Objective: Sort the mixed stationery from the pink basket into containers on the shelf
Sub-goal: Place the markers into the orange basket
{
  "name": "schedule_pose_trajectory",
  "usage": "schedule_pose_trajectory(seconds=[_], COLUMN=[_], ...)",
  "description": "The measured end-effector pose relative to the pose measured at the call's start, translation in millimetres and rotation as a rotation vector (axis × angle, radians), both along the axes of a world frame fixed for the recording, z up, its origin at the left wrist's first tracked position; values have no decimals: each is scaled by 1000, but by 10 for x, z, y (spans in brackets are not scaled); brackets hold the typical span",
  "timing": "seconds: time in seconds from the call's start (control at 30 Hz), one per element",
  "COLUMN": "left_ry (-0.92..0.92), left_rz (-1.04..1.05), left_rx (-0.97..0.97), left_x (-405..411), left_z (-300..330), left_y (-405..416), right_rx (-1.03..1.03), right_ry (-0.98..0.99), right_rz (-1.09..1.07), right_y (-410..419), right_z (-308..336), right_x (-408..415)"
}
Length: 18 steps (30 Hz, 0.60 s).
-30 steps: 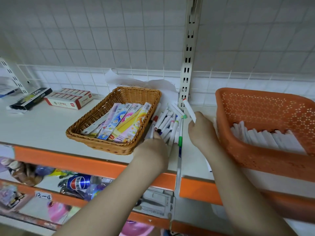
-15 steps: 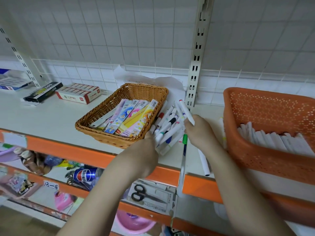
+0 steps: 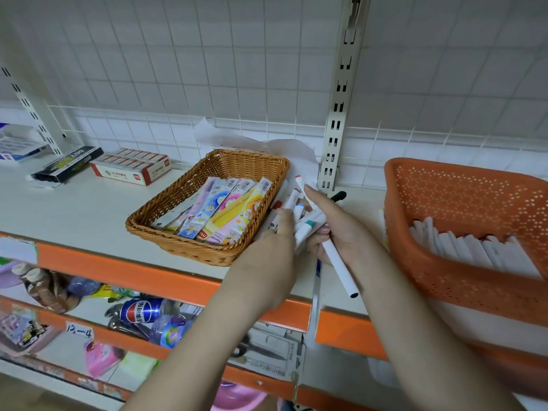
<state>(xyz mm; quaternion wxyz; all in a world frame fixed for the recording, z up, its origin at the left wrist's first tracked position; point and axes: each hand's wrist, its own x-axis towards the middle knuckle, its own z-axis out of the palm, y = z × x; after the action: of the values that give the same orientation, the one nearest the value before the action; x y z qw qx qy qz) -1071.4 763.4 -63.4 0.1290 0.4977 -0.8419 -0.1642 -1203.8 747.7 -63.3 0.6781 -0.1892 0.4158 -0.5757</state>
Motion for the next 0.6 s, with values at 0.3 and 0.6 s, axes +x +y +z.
schedule_pose_trajectory(seconds=[0.3,0.6], left_ry=[338,1112], left_rz=[-164,40], left_rx=[70,996], left_x=[131,21], left_z=[142,286], left_y=[-195,-487], right_rx=[-61,-393], right_ry=[228,762], right_rz=[-257,-688], right_y=[-121,-17], right_z=[267,672], right_x=[-75,-97])
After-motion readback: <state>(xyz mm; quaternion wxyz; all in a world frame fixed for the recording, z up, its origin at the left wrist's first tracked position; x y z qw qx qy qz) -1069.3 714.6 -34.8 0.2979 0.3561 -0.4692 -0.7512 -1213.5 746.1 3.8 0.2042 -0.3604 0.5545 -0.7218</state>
